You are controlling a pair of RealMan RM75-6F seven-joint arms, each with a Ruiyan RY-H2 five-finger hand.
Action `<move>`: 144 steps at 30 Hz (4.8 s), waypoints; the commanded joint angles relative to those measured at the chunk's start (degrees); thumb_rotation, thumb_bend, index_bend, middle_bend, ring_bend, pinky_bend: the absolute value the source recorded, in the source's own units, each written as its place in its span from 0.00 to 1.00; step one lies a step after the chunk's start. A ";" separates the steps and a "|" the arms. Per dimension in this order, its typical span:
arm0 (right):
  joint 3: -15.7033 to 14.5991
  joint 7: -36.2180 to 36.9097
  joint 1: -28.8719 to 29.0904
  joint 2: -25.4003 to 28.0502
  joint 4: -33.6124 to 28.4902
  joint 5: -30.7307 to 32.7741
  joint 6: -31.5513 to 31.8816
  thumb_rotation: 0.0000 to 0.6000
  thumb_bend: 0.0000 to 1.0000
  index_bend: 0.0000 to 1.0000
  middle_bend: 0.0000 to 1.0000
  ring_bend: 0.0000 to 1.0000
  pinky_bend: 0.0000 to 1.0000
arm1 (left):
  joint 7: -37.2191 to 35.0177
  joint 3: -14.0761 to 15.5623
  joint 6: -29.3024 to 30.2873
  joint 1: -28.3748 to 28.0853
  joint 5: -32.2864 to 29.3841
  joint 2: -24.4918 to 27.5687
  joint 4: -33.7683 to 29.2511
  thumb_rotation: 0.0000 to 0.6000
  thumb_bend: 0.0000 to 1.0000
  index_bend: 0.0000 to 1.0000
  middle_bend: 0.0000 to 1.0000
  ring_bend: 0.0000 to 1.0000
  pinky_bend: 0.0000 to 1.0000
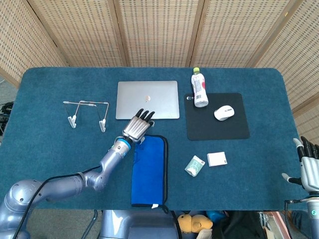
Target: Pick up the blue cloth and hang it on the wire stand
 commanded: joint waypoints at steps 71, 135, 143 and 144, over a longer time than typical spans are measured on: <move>-0.39 0.08 0.11 -0.07 -0.13 -0.68 0.12 1.00 0.00 0.00 0.00 0.00 0.00 | -0.27 3.42 0.39 2.61 -3.03 -0.93 -0.46 1.00 0.37 0.73 0.00 0.00 0.00; -0.58 1.83 -0.27 0.93 -1.08 -1.86 0.62 1.00 0.00 0.00 0.00 0.00 0.00 | 4.69 -8.31 10.64 -0.72 -8.08 19.46 -21.11 1.00 0.58 0.86 0.00 0.00 0.00; -0.61 2.28 -0.48 1.26 -1.46 -2.40 1.14 1.00 0.00 0.00 0.00 0.00 0.00 | 1.81 -10.95 11.35 0.73 -10.72 27.83 -23.31 1.00 0.58 0.86 0.00 0.00 0.00; -0.63 2.32 -0.51 1.29 -1.51 -2.47 1.19 1.00 0.00 0.00 0.00 0.00 0.00 | 1.31 -10.99 11.15 0.92 -10.89 28.51 -23.15 1.00 0.58 0.86 0.00 0.00 0.00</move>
